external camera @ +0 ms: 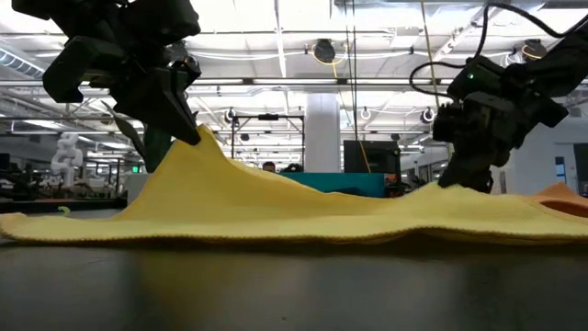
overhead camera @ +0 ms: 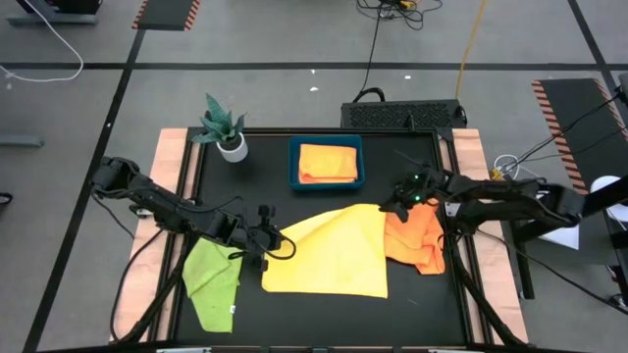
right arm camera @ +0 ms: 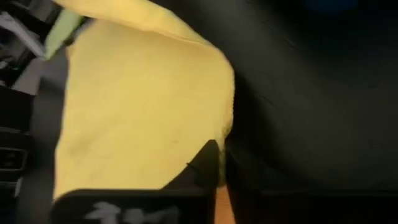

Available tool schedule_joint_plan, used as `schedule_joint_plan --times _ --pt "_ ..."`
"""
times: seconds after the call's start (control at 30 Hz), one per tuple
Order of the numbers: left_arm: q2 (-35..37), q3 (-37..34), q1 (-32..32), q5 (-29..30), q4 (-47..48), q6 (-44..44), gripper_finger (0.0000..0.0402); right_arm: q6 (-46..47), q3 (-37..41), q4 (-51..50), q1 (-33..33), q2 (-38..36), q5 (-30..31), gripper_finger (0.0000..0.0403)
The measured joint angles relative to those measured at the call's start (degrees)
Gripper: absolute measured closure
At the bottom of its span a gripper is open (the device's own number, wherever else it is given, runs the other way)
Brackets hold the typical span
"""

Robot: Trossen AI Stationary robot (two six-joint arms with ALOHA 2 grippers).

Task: Fold microfiber towels
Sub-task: Fold the yellow microfiber cloth into the blue bin

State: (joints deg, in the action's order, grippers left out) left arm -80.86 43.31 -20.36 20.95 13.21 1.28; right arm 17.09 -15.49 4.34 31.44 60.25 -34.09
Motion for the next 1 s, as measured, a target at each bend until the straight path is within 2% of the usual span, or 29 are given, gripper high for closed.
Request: schedule_joint_plan --times 0.23,0.4,0.5,0.57,0.8,0.9,1.0 --pt "0.0 0.4 0.0 2.2 0.0 -2.0 0.0399 2.2 0.0 1.8 -1.8 -5.7 -0.7 0.0399" --pt "0.0 1.4 -1.3 1.7 0.6 -2.0 0.0400 7.5 -0.1 2.9 -8.0 -11.2 -0.1 0.0401" --pt "0.0 1.3 -2.0 1.8 2.1 -4.9 0.0400 8.7 -0.1 4.1 -13.7 -13.5 3.9 0.0401" --pt "0.0 1.3 -2.7 4.1 2.0 -6.8 0.0400 8.8 -0.1 4.6 -17.6 -14.2 6.5 0.0402" --pt "1.4 1.1 -5.3 4.7 1.8 -7.5 0.0401 8.4 -0.1 4.7 -31.0 -13.9 16.7 0.0402" --pt "1.9 -0.8 -6.5 4.6 1.6 -10.3 0.0401 9.2 -0.1 4.9 -37.4 -14.0 21.2 0.0402" --pt "2.2 -4.2 -7.9 4.6 -2.6 -13.3 0.0401 10.3 -0.1 5.9 -43.6 -13.7 26.6 0.0402"
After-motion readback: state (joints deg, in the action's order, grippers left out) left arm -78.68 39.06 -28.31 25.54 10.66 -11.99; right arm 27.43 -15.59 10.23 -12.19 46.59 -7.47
